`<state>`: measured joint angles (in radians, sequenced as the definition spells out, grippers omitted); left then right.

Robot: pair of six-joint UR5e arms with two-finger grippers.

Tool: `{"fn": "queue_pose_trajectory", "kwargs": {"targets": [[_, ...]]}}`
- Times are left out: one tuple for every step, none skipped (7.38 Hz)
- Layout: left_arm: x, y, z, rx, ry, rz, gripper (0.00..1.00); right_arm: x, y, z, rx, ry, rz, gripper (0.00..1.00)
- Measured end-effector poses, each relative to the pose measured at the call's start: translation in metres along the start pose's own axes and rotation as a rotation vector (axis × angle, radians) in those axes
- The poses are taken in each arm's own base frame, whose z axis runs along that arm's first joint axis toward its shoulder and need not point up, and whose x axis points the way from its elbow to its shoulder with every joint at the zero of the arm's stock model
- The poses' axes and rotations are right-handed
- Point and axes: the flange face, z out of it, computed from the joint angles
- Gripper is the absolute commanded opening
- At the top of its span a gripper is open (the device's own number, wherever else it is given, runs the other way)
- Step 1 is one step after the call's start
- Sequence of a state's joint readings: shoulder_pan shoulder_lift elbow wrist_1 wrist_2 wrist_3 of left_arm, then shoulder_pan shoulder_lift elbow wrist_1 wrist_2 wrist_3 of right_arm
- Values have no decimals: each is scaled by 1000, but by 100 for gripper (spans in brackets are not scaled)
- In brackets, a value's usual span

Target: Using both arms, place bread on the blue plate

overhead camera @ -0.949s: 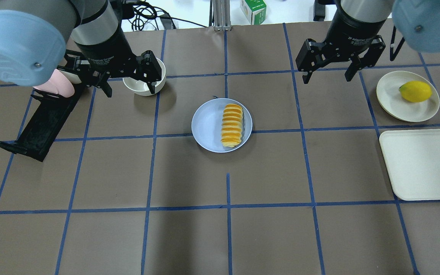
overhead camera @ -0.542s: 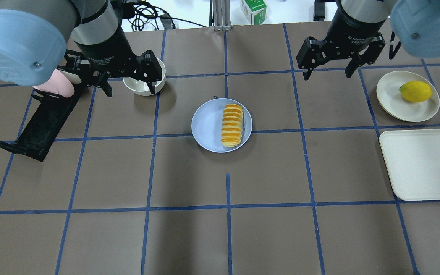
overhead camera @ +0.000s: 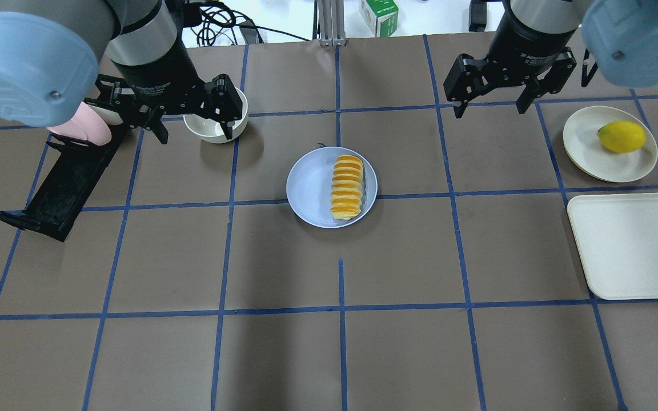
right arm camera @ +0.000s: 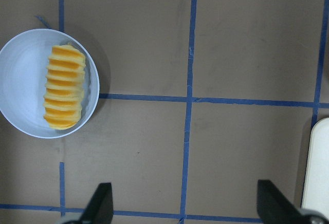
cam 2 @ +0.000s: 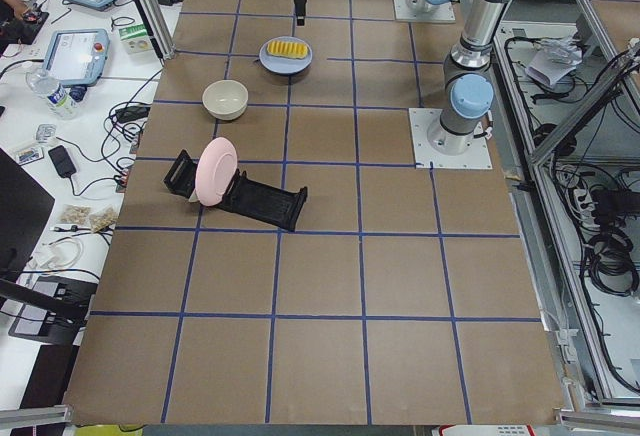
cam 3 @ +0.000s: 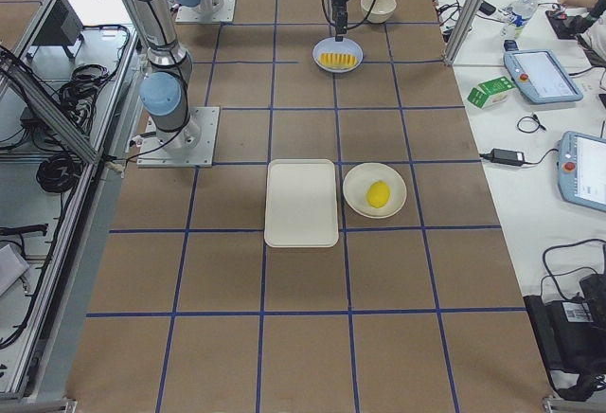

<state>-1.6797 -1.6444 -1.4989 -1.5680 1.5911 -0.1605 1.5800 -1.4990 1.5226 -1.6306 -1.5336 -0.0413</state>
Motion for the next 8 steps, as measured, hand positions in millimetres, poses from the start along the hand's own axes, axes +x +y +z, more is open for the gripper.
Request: {"fn": "queue_pose_trajectory", "kwargs": {"targets": [[0,-5,-2,8,0,-2,100,0,0,0,1,0,0,100],[0,-11,-5,19,2,-3,100,0,0,0,3,0,-1,100],[1,-14,-8,29,5,-3,100,0,-1,0,4,0,-2,100],[2,-15,-7,30,9,-3,100,0,-1,-1,5,1,-2,100],[2,-15,-6,28,9,-2,100,0,-1,-1,6,1,-2,100],[2,-15,-5,26,8,-1,100,0,-1,-1,6,1,-2,100],[2,-14,-5,27,7,-1,100,0,-1,-1,6,1,-2,100],[2,-14,-5,27,5,-1,100,0,-1,-1,7,1,-2,100]]}}
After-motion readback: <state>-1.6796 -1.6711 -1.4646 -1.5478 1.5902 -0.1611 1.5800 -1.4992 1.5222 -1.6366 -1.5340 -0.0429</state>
